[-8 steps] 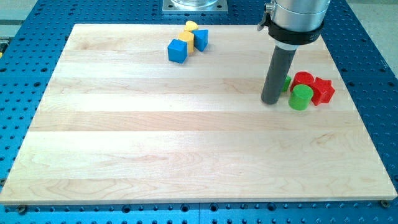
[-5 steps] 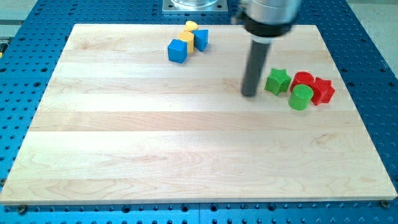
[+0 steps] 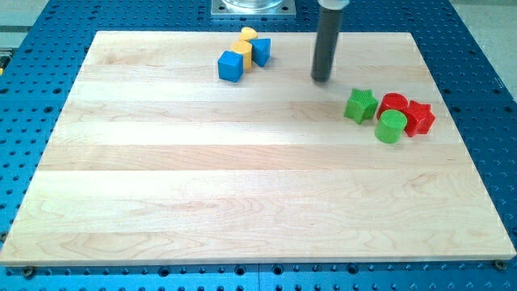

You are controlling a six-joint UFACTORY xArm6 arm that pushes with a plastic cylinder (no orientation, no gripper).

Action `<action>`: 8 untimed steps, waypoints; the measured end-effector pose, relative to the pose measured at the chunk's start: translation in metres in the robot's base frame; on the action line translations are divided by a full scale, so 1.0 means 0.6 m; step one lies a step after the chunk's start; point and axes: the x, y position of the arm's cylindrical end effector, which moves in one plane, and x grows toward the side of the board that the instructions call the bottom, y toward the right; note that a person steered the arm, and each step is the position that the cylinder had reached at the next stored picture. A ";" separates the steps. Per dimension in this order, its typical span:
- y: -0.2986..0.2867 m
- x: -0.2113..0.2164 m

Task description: Place the red blocks and green circle in a triangular shape

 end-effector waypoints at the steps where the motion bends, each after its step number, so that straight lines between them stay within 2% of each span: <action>1: 0.180 -0.005; 2: 0.265 0.045; 3: 0.284 0.133; 4: 0.224 0.180; 5: 0.091 0.195; 6: 0.097 0.152; 7: 0.032 0.131; 8: -0.104 0.190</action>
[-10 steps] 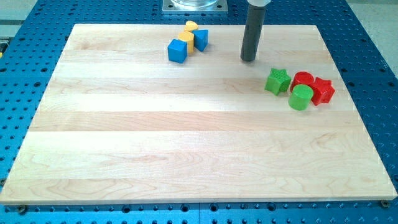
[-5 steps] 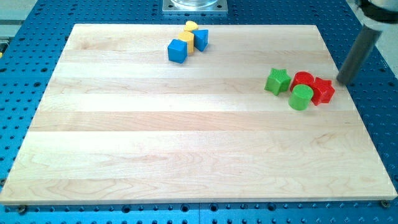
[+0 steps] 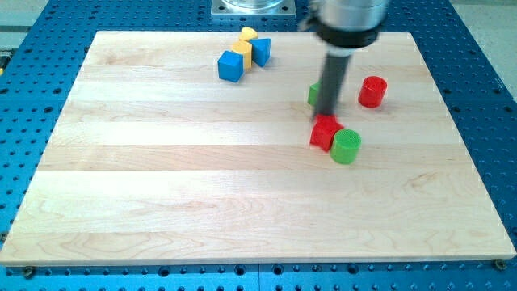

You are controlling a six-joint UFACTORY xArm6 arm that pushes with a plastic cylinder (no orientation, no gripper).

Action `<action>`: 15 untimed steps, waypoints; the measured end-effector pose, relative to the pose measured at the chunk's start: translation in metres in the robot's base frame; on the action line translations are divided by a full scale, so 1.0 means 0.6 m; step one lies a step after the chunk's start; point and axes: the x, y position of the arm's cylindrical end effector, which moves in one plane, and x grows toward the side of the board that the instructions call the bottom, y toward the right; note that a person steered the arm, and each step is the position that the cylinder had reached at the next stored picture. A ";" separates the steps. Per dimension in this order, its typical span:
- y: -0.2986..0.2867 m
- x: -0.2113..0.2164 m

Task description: Place the red blocks and green circle in a triangular shape

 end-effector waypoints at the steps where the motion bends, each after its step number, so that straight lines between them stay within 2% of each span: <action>1: 0.041 0.055; 4: 0.092 0.121; 5: 0.155 0.123; 6: 0.117 0.202; 7: 0.022 0.213; 8: 0.176 0.229; 9: 0.269 0.151; 10: 0.196 0.131; 12: 0.279 -0.066; 13: 0.183 -0.079; 14: 0.238 -0.126; 15: 0.045 -0.111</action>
